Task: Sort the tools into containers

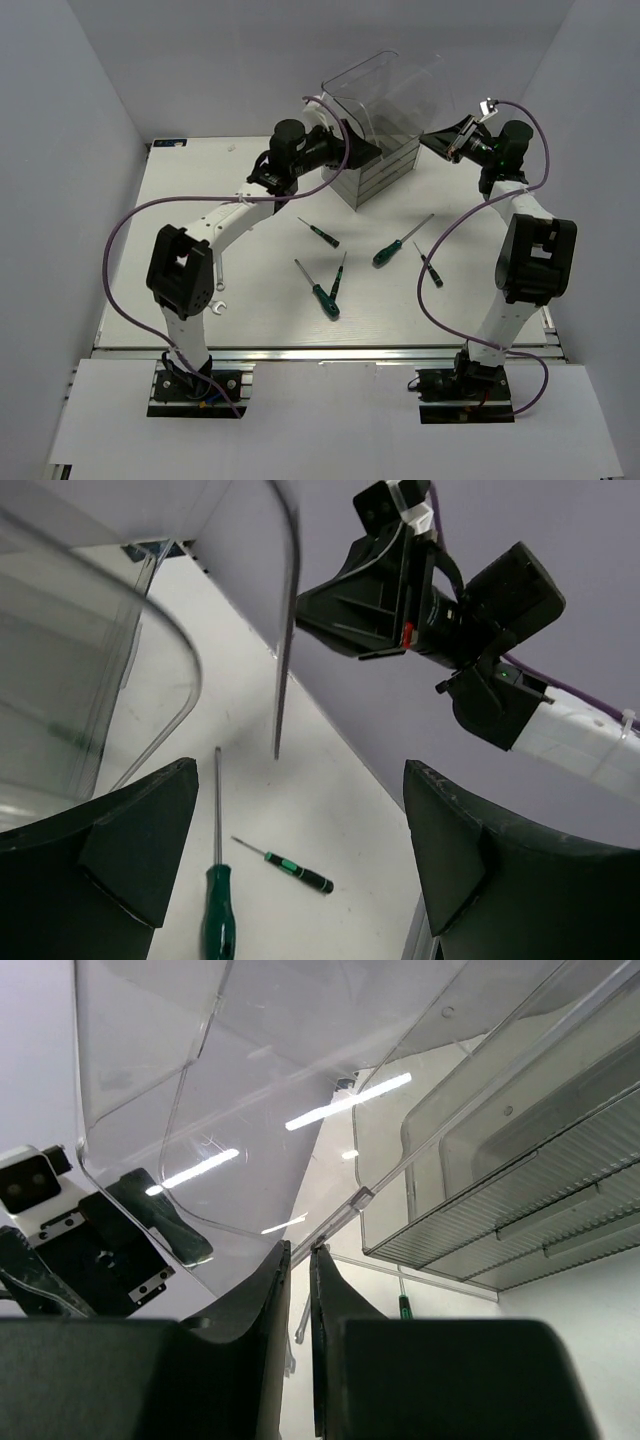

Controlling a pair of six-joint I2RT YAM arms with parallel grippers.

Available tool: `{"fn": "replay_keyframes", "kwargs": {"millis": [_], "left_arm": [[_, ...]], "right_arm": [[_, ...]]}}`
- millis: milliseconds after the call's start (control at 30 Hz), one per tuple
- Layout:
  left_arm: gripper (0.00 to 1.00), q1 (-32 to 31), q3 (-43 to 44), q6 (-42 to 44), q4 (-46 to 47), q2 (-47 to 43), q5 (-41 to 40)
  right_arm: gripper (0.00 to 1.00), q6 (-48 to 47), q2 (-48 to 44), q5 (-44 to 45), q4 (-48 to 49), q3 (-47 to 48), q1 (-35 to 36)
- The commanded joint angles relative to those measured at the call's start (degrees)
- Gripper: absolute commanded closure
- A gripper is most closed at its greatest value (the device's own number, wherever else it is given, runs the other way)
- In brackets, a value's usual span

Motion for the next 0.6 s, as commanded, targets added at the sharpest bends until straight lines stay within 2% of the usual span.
{"fn": "replay_keyframes", "kwargs": {"millis": [0,433,567], "left_arm": [[0.07,-1.2,4.0,1.1,1.5,0.8,-0.2],[0.07,-3.7,14.6,-0.3,0.0,9.0,-1.1],[0.11,-3.8,16.2,-2.3,2.1,10.2,-1.4]], "right_arm": [[1.0,-3.3,-4.1,-1.4,1.5,3.4,0.6],[1.0,-3.7,-6.0,-1.2,-0.6,4.7,0.6],[1.0,-4.3,-6.5,-1.7,-1.3,4.9,0.6]]}}
